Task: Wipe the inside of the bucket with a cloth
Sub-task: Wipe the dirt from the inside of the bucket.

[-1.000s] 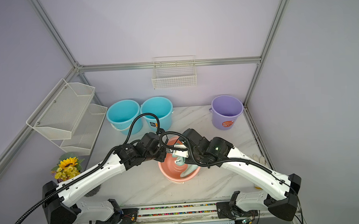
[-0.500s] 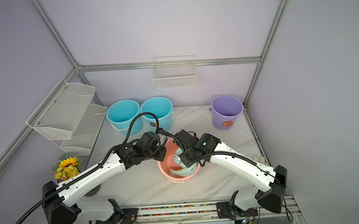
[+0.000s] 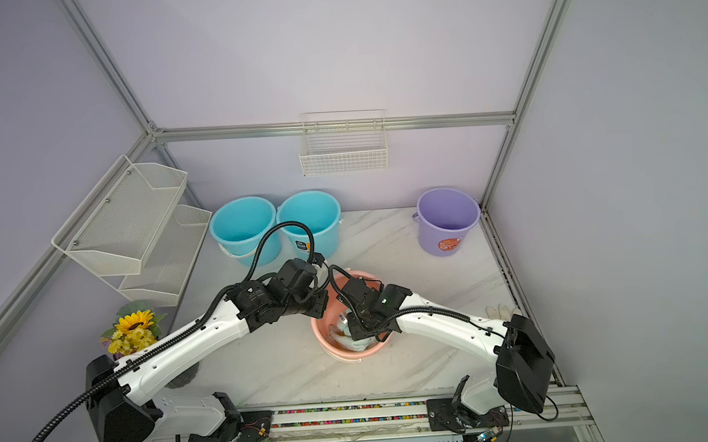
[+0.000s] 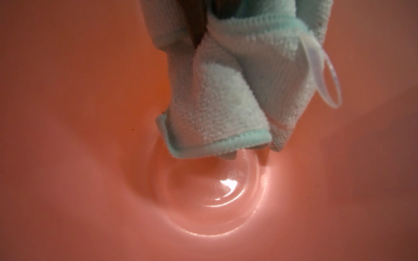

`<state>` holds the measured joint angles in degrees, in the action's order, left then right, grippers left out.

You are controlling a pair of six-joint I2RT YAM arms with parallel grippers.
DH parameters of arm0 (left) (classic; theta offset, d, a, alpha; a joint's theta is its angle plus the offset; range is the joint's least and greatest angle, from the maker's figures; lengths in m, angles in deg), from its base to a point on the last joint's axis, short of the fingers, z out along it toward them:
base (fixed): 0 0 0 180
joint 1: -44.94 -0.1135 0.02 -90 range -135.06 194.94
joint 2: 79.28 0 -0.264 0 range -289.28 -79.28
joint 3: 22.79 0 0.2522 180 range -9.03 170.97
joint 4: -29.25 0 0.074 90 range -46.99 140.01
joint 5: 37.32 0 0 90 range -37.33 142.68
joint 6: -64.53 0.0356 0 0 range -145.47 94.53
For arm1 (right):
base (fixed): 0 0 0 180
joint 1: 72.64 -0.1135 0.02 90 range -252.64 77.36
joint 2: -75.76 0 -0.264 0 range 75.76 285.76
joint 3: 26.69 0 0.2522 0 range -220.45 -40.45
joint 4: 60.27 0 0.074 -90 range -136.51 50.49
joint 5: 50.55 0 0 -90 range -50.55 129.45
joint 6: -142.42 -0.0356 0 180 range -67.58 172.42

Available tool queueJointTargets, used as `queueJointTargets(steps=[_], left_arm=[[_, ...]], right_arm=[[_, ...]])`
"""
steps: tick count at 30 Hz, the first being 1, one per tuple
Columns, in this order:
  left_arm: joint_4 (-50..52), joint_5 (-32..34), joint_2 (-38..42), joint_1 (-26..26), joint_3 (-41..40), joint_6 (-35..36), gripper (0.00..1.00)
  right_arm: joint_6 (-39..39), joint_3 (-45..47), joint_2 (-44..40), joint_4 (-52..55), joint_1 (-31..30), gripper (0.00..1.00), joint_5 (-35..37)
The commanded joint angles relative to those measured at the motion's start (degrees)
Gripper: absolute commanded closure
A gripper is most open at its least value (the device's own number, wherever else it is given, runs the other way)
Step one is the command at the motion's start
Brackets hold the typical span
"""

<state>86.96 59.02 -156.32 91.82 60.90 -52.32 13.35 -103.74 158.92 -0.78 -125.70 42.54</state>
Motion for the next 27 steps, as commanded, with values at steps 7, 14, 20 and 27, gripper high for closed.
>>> queueJointTargets(steps=[7,14,20,27], left_arm=[[-4.7,-3.71,0.48,-0.39,2.67,-1.27,1.0],[-4.82,-3.63,0.55,-0.42,2.14,-1.63,1.0],[-4.84,-2.89,0.77,-0.42,1.62,-1.56,1.0],[-4.3,-2.39,0.54,-0.52,1.7,-1.36,1.0]], right_arm=[[-5.5,6.98,9.56,-18.75,0.01,1.0,-0.04],[-6.82,9.36,10.7,-20.25,0.04,1.0,1.33],[-5.29,4.93,3.89,-11.29,0.15,1.0,1.96],[-3.32,-2.63,-3.02,0.3,0.13,1.0,-0.82]])
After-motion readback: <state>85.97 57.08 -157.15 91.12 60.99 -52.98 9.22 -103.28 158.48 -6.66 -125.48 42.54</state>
